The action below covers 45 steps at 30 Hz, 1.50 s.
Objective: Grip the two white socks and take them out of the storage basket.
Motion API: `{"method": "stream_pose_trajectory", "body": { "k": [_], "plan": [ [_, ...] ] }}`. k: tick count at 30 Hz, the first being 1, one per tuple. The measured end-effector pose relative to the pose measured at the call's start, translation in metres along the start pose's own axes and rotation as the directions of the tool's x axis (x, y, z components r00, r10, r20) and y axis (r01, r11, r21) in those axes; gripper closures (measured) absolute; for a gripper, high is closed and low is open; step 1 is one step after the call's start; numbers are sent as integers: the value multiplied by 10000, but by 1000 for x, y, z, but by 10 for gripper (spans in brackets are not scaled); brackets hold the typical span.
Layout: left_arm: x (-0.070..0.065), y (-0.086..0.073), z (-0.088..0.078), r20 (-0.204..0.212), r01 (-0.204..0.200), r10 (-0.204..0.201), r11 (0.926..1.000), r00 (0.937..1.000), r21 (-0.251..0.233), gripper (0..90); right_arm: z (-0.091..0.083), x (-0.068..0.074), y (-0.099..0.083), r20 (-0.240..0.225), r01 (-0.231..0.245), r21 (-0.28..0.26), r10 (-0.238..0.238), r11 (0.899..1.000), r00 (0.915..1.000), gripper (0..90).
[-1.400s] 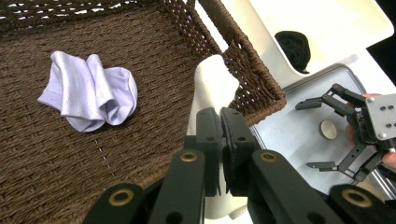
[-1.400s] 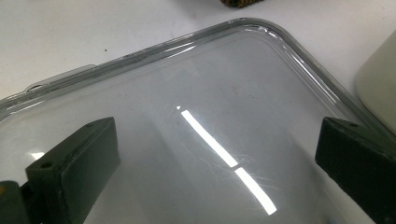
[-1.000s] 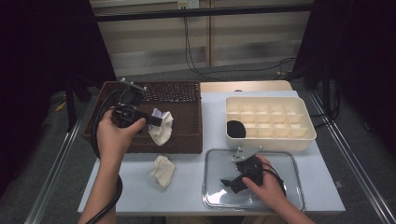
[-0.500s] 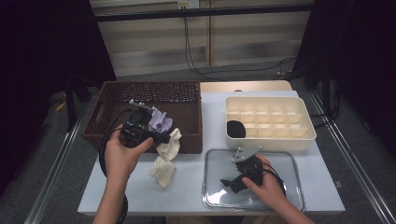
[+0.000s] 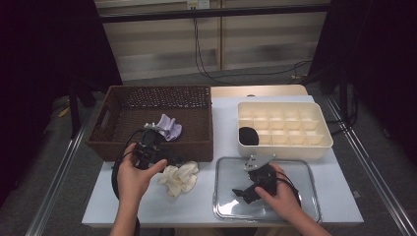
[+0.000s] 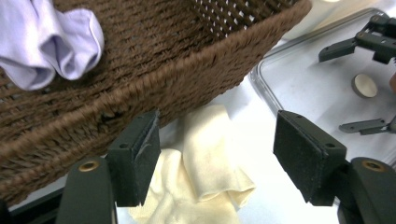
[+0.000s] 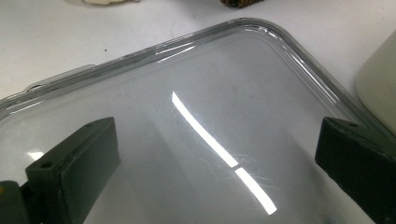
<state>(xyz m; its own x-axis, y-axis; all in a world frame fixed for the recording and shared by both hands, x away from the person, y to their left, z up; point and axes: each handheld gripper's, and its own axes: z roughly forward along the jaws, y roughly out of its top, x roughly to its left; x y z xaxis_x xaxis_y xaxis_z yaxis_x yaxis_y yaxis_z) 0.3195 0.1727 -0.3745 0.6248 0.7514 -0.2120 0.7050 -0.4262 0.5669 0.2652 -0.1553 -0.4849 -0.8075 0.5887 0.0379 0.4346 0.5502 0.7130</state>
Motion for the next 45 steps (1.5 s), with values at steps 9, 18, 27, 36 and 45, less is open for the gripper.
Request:
{"method": "stream_pose_trajectory", "body": {
  "k": [9,18,27,36,45],
  "plan": [
    [0,-14,20,140,13,-14,9999,9999,110,318,0,0,0,18,-1,-7,1,10000,10000,0],
    [-5,-27,43,147,-84,77,9989,9999,463,387,0,0,0,15,-41,23,41,10000,10000,0],
    [-7,-32,55,-169,-353,368,9957,9992,851,426,0,0,0,16,-41,23,41,10000,10000,0],
    [-11,-33,64,-75,-299,311,9916,9995,1260,685,0,0,0,16,-44,25,44,10000,10000,0],
    [-20,-25,60,746,-3,-59,9966,9972,829,826,0,0,0,11,-9,0,9,10000,10000,0]
  ]
}}
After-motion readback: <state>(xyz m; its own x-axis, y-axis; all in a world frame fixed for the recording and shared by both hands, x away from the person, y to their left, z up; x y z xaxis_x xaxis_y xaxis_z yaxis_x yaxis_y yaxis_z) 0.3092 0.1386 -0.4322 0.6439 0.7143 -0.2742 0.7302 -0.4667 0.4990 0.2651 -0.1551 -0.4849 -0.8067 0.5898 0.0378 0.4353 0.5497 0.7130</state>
